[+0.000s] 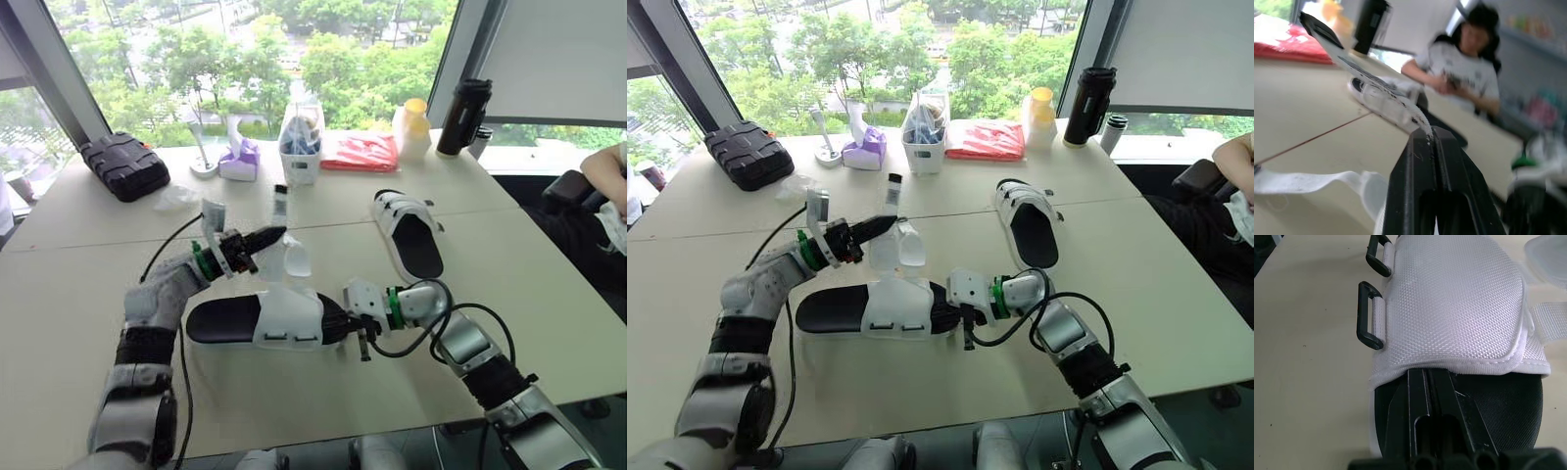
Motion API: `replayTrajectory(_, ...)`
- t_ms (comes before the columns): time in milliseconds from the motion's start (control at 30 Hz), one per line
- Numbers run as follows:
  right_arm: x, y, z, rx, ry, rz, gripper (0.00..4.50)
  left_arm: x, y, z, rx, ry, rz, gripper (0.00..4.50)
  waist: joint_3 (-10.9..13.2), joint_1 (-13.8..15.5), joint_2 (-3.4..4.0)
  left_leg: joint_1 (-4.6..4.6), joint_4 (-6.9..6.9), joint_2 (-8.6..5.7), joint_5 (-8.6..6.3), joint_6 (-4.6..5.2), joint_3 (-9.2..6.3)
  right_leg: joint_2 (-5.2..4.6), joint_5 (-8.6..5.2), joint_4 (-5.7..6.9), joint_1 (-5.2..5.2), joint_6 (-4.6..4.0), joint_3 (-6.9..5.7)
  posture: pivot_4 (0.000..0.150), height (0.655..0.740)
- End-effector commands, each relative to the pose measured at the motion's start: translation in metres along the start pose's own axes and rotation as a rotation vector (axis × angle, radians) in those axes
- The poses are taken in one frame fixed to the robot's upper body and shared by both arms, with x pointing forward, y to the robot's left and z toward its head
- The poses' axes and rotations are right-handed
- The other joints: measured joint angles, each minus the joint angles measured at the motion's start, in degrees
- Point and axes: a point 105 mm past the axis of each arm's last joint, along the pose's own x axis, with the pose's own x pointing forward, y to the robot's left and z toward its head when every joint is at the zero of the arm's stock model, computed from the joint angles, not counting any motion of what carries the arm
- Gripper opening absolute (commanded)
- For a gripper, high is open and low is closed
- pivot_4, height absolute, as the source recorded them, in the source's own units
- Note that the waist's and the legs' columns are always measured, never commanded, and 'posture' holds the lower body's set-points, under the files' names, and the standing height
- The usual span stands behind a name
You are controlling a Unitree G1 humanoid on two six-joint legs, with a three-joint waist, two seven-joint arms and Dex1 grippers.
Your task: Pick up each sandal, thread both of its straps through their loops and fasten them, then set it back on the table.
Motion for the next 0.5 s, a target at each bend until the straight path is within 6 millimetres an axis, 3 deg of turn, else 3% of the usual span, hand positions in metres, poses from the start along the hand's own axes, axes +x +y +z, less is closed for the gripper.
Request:
replayTrajectory(33,0.002,0.001,-0.004,-0.011,0.026,0.024,0.00,-0.001,-0.031,0.011,0.315,0.032,-0.163,0.02,0.00,0.30,-0.01,0.01,0.01,0.00,-0.05,0.09,-0.01,0.00,0.02,-0.01,0.03,-0.03,-0.01,0.150,0.7400)
replayTrajectory(233,0.001,-0.001,-0.006,-0.020,0.034,0.034,0.00,-0.019,-0.067,0.001,0.671,0.089,-0.393,0.02,0.01,0.35,0.01,0.03,0.01,0.03,-0.17,0.32,0.04,0.03,0.05,-0.04,0.05,-0.09,-0.03,0.150,0.7400)
replayTrajectory(367,0.000,-0.003,-0.008,-0.033,0.046,0.045,0.00,-0.030,-0.091,-0.002,0.968,0.026,-0.579,0.02,0.01,0.36,0.02,0.02,0.02,0.03,-0.17,0.33,0.04,0.03,0.05,-0.09,0.08,-0.09,-0.04,0.150,0.7400)
replayTrajectory(500,0.000,-0.005,-0.011,-0.042,0.055,0.051,0.00,-0.040,-0.101,-0.008,1.079,0.002,-0.675,0.02,0.01,0.36,0.02,0.02,0.01,0.04,-0.19,0.36,0.03,0.03,0.05,-0.11,0.08,-0.10,-0.04,0.150,0.7400)
